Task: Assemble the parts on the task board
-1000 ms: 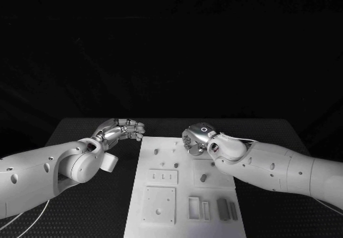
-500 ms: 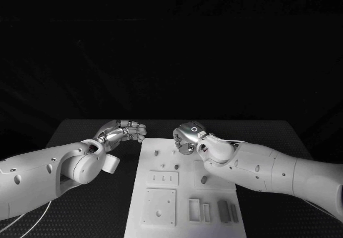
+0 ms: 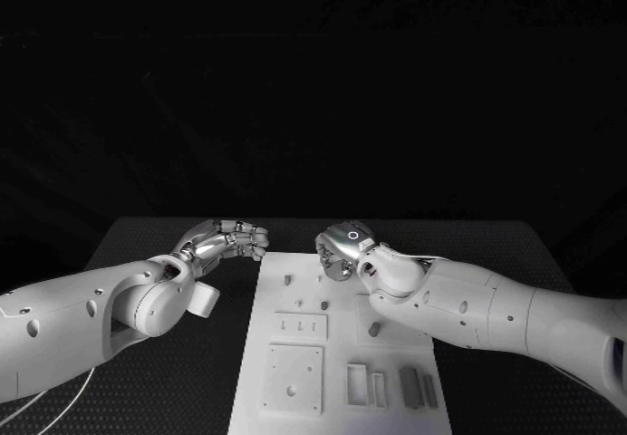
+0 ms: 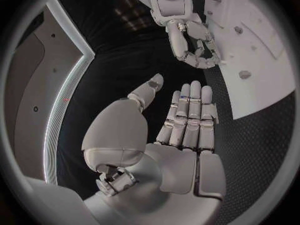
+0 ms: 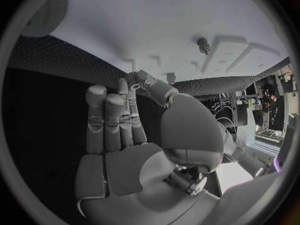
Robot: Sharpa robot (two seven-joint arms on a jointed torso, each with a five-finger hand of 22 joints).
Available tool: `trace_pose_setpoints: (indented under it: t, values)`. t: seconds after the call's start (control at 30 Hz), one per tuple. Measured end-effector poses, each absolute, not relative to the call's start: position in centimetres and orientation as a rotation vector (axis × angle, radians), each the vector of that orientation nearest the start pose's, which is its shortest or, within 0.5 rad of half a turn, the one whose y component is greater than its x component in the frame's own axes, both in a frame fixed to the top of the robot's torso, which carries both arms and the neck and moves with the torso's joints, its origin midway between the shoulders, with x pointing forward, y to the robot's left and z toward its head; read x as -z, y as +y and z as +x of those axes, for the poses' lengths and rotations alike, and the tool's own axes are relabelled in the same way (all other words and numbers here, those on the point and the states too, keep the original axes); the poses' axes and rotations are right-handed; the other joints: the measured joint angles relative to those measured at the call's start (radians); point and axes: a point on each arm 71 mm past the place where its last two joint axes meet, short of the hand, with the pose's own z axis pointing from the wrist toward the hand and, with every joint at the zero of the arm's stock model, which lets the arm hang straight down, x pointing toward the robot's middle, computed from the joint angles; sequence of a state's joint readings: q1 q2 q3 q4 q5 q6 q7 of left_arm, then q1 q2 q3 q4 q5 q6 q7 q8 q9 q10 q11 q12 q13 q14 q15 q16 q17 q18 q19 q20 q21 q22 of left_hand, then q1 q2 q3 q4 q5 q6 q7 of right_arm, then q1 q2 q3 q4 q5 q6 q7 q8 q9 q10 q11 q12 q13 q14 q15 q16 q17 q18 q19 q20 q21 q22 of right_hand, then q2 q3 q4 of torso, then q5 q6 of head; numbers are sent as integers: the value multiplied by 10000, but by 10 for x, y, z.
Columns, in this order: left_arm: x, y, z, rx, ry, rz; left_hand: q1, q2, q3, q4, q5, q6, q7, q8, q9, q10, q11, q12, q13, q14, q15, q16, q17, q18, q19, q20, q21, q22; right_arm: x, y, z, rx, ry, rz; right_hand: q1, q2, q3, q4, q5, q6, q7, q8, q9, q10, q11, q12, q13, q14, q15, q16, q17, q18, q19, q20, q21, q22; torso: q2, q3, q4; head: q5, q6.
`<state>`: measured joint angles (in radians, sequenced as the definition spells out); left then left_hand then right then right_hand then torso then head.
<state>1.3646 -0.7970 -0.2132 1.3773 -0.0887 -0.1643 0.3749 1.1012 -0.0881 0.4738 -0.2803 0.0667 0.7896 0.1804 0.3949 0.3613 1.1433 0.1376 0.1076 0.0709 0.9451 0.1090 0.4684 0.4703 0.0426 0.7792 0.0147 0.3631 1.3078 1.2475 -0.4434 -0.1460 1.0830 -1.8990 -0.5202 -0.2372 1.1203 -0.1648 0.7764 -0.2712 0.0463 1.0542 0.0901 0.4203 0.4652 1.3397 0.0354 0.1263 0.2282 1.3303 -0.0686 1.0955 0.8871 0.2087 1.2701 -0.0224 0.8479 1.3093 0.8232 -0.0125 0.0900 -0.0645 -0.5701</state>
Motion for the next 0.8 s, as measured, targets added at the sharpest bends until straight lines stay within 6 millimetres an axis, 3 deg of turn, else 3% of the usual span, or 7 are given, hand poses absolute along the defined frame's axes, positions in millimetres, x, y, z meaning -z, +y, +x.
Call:
trace_pose_setpoints:
  t: [0.6, 0.8]
  values:
    - [165, 223, 520, 14935, 15579, -8903, 0, 0, 0, 0, 0, 0, 0, 0, 1, 0, 0, 0, 0, 0, 0, -39, 16, 112, 0, 0, 0, -4, 197, -113, 549, -3256, 13318, -4883, -82, -81, 61, 6, -9, -7, 3, 8, 2, 22, 26, -7, 47, -13, -13, 0, -17, 0, 1, 1, 0, 0, 22, 1, -23, 28, -102]
    - [165, 223, 520, 14936, 15580, -8904, 0, 0, 0, 0, 0, 0, 0, 0, 1, 0, 0, 0, 0, 0, 0, -39, 16, 111, 0, 0, 0, -4, 197, -112, 550, -3248, 13360, -4924, -68, -148, 90, 35, -9, -8, 4, 8, 67, 25, 28, -7, 46, -12, -12, 0, -21, -1, 2, 2, 0, 0, 19, 1, -33, 113, -128]
